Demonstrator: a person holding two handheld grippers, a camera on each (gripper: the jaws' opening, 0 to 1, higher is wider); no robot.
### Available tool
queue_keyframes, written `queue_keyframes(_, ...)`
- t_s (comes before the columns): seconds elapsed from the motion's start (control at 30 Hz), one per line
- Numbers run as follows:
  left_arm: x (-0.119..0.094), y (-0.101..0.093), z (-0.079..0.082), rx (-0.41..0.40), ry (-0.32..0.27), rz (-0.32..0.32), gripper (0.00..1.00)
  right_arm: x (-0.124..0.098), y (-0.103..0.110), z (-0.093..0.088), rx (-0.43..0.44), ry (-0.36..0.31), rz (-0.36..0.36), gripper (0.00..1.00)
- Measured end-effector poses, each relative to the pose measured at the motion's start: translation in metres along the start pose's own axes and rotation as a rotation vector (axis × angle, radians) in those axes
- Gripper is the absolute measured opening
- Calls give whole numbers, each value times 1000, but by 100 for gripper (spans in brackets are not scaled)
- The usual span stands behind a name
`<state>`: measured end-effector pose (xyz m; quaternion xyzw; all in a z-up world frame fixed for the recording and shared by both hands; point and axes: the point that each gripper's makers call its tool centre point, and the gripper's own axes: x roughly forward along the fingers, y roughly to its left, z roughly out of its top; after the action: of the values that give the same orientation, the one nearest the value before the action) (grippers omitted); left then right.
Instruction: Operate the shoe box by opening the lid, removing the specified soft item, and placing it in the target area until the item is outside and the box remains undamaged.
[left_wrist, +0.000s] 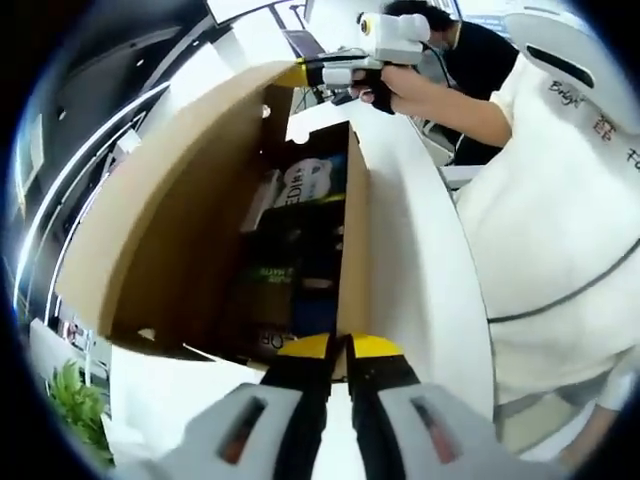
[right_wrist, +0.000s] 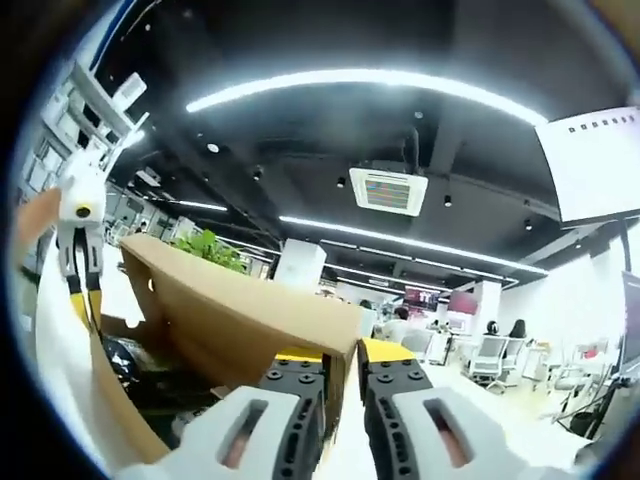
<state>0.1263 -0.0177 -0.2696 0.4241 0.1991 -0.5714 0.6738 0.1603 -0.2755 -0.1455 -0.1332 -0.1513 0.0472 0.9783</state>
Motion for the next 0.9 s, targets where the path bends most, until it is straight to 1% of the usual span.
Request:
queue_keyframes(0.03,0,0,0,0,-2,1,5,1,-4,1,-23,3,-21,4)
queue_keyframes(0.1,0,1,0,5,-5,6,5,4,-4,2,-6,15,-7,4)
queue_keyframes(0.13,0,1,0,3,-4,6,5,5,-5,1,-41,34,-7,4)
queue_keyframes(0.17,0,1,0,-2,-2,5,5,6,-4,3,-57,39,-3,5)
queue_keyframes(0.2,0,1,0,-7,1,6,5,6,-4,5,-77,35,-4,5)
queue_keyframes(0.23,0,1,0,-12,5,6,5,6,-6,7,-135,29,-7,5)
queue_keyframes(0.27,0,1,0,-21,12,4,5,6,-4,10,-176,14,-4,5)
queue_keyframes(0.33,0,1,-1,-36,16,0,5,6,-6,7,-166,25,-14,5)
queue_keyframes(0.37,0,1,-1,-34,14,-2,5,7,-7,7,-123,11,-22,5)
queue_keyframes(0.43,0,1,-1,-27,11,-5,5,10,-9,9,-99,-1,-25,4)
queue_keyframes(0.47,0,1,-1,-29,12,-6,5,12,-10,11,-75,-23,-22,4)
queue_keyframes(0.5,0,1,-1,-30,12,-6,5,13,-10,12,-49,-33,-21,4)
queue_keyframes(0.53,0,1,-1,-30,13,-7,5,15,-11,11,-6,-34,-22,3)
queue_keyframes(0.57,0,1,-1,-29,15,-8,5,17,-13,11,45,-31,-21,3)
queue_keyframes(0.6,0,1,-1,-34,20,-11,5,19,-14,12,52,-30,-15,3)
queue_keyframes(0.63,0,1,-1,-36,21,-13,5,20,-14,12,101,-19,-6,3)
queue_keyframes(0.7,0,1,-1,-47,21,-18,5,23,-17,13,82,-6,-10,3)
queue_keyframes(0.73,0,2,-1,-69,22,-23,5,25,-16,14,76,3,-8,2)
queue_keyframes(0.77,0,3,-1,-76,23,-24,5,26,-16,12,40,28,-4,2)
queue_keyframes(0.9,0,2,-1,-75,19,-36,4,35,-19,14,70,63,12,2)
